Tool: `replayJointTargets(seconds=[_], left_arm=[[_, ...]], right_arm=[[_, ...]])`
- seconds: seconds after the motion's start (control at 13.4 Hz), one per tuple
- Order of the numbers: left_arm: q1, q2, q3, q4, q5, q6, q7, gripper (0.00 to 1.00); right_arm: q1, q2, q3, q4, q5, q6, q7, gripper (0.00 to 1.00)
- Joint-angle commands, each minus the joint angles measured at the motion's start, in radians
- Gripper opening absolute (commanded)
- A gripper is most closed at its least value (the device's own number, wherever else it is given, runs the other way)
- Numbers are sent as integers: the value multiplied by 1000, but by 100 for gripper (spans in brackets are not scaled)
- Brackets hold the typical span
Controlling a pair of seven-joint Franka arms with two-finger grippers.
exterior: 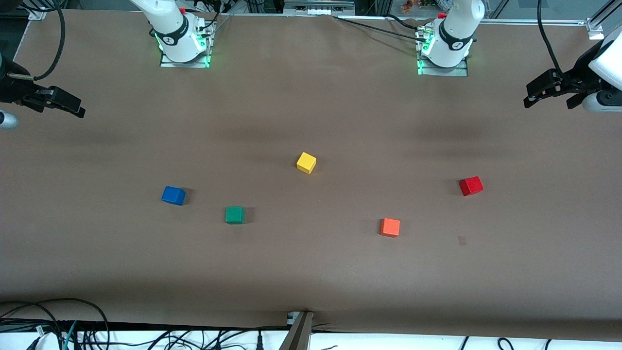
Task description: Pass red block to right arm, stack on blue
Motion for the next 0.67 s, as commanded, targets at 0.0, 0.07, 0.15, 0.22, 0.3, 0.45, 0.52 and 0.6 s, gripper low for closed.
replayJointTargets(seconds=[0.0,0.07,0.15,0.22,0.3,0.45,0.52,0.6], left_arm=[[11,-9,-8,-26,4,35,23,100],[11,1,-7,-9,4,38,22,100],[9,10,-8,6,4,38,20,100],[9,10,-10,6,4,37,19,100],[9,10,-10,8,4,35,19,100],[9,10,-16,11,3,37,20,100],[9,10,-17,11,3,35,20,100],[8,12,-17,11,3,37,20,100]], right_arm=[[-5,-6,6,2,0,-6,13,100],[-5,-8,6,2,0,-6,13,100],[-5,-6,8,2,0,-6,13,100],[-5,-6,8,2,0,-6,13,100],[-5,-8,8,2,0,-6,13,100],[-5,-6,6,2,0,-4,13,100],[-5,-6,6,2,0,-6,13,100],[-5,-6,6,2,0,-6,13,100]])
